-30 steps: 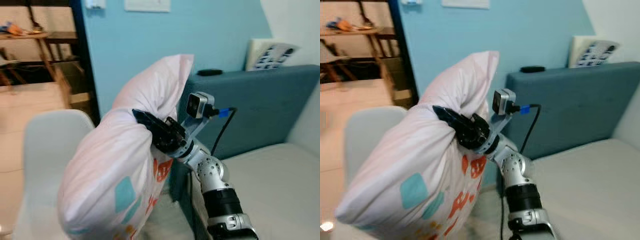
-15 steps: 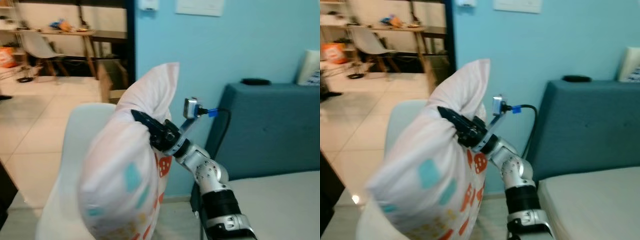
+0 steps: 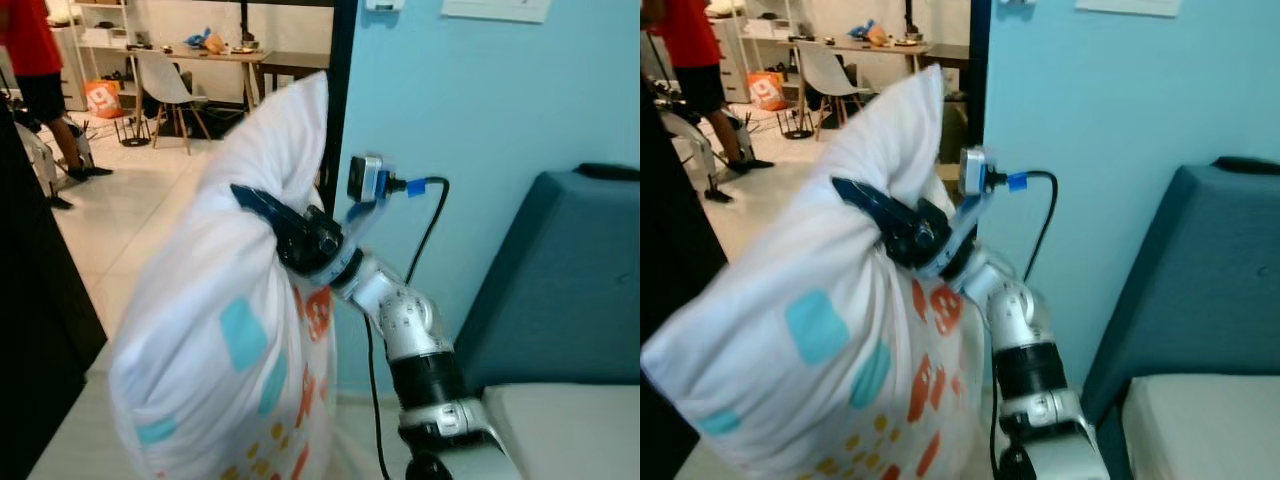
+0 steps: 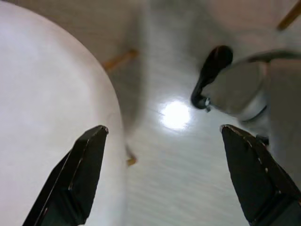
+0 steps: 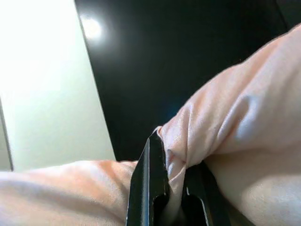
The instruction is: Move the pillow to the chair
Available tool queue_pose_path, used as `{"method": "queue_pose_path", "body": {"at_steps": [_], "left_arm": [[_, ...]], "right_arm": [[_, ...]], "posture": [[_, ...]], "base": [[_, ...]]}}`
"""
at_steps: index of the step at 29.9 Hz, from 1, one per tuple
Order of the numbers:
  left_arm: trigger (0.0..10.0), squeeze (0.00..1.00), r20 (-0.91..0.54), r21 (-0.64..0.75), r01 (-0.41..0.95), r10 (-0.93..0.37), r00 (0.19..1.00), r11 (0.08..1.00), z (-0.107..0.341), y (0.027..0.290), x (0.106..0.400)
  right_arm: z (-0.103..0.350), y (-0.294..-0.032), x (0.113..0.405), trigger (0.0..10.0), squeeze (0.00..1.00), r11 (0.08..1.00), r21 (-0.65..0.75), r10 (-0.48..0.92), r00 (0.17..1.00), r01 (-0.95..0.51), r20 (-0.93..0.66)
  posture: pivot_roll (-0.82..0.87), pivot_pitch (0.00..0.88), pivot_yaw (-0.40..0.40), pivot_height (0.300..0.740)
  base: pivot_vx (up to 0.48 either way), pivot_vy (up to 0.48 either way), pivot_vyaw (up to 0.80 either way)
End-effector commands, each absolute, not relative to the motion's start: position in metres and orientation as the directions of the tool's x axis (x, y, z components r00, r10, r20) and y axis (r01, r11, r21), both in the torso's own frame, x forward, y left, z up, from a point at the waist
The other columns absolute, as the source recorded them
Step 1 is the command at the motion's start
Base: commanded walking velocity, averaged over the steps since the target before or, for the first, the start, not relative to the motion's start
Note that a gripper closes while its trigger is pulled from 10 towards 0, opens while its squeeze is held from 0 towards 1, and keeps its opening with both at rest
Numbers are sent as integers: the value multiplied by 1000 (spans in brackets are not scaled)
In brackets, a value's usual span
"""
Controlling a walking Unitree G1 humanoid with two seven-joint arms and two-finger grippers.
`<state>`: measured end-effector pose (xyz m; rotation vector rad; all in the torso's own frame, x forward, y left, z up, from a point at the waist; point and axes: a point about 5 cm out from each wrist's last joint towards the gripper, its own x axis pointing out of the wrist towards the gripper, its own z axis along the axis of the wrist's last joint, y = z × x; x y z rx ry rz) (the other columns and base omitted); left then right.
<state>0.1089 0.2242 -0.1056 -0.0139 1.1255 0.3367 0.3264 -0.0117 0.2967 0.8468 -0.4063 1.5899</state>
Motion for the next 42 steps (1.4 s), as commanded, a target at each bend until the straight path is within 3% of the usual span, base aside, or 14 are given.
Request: {"method": "queue_pose_path", "body": {"at_steps": [1,8,9,11,12,14,15,18,25,31,32,35,38,42], "left_arm": [[10000,0,-892,167,-266,260,369,949,-107,226,102],[10000,0,-893,167,-275,263,364,947,-108,225,100],[10000,0,-894,166,-279,264,362,946,-108,225,98],[10000,0,-895,166,-287,266,357,943,-109,224,96],[10000,0,-895,166,-287,266,357,943,-109,224,96],[10000,0,-897,171,-287,270,349,942,-110,224,92],[10000,0,-897,171,-287,270,349,942,-110,224,92],[10000,0,-902,177,-281,270,337,943,-110,226,88],[10000,0,-899,199,-270,285,331,942,-109,231,90],[10000,0,-887,198,-284,295,355,938,-106,233,100],[10000,0,-885,202,-273,295,360,940,-106,231,102],[10000,0,-885,202,-270,293,360,941,-106,231,102],[10000,0,-891,206,-260,291,350,943,-108,228,98],[10000,0,-895,205,-253,286,343,945,-109,227,95]], "right_arm": [[315,2,316,10000,0,-288,118,630,-95,-950,770],[335,5,322,10000,0,-294,82,603,-119,-952,789],[334,6,332,10000,0,-231,125,624,-48,-965,780],[315,6,354,10000,0,-6,230,699,161,-973,697],[315,6,354,10000,0,-6,230,699,161,-973,697],[288,2,371,10000,0,251,311,739,389,-917,550],[288,2,371,10000,0,251,311,739,389,-917,550],[259,-7,379,10000,0,406,355,733,533,-842,423],[239,-16,377,10000,0,413,387,725,555,-824,407],[215,-19,378,10000,0,498,371,716,613,-783,333],[199,-23,379,10000,0,587,349,692,676,-731,252],[190,-26,380,10000,0,640,321,675,710,-698,199],[158,-34,379,10000,0,763,175,636,772,-622,-28],[131,-42,375,10000,0,810,73,583,787,-582,-202]], "posture": [[144,27,-98,740],[162,33,-107,740],[176,35,-114,740],[183,41,-117,740],[183,41,-117,740],[175,47,-112,740],[175,47,-112,740],[161,50,-101,740],[141,50,-88,740],[136,48,-86,740],[127,48,-86,740],[127,48,-86,740],[120,44,-93,740],[122,40,-97,740]], "base": [[0,0,788],[0,0,788],[0,0,788],[0,0,781],[0,0,775],[0,0,234],[0,0,0],[0,-140,0],[0,-426,0],[0,0,0],[0,0,0],[0,0,0],[0,0,0],[0,0,0]]}}
